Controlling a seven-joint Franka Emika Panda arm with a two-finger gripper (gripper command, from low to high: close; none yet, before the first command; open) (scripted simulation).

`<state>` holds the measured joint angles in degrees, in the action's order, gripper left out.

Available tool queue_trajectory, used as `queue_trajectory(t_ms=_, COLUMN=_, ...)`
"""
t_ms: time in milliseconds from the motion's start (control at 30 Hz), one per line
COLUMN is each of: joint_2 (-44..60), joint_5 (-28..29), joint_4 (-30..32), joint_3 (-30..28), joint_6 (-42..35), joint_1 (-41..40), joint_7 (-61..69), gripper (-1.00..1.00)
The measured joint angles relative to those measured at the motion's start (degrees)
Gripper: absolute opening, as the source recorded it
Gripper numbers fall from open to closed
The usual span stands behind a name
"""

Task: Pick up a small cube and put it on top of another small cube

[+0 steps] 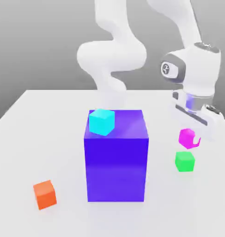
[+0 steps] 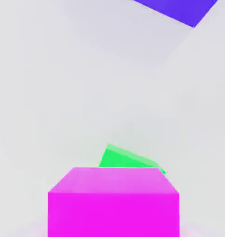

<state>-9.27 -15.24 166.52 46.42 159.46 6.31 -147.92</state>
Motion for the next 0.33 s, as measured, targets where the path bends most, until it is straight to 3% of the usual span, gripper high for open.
queue_trajectory(t_ms=133, joint_2=5.6, joint_5=9.2, joint_4=0.3, joint_3=1.8, joint_6=4.9, joint_1=-4.1, joint_7=-6.4, gripper=-1.0)
queue_trajectory(t_ms=233, joint_2=10.5, joint_5=21.7, joint_4=0.4, joint_3=-2.1, joint_6=8.4, joint_1=-3.8, joint_7=-15.0, gripper=-1.0)
queue_trajectory(t_ms=267, joint_2=11.6, joint_5=24.0, joint_4=0.4, joint_3=-6.7, joint_6=9.3, joint_1=0.2, joint_7=-16.5, gripper=1.0)
queue_trajectory(t_ms=333, joint_2=11.6, joint_5=24.0, joint_4=0.4, joint_3=-6.7, joint_6=9.3, joint_1=0.2, joint_7=-16.5, gripper=1.0)
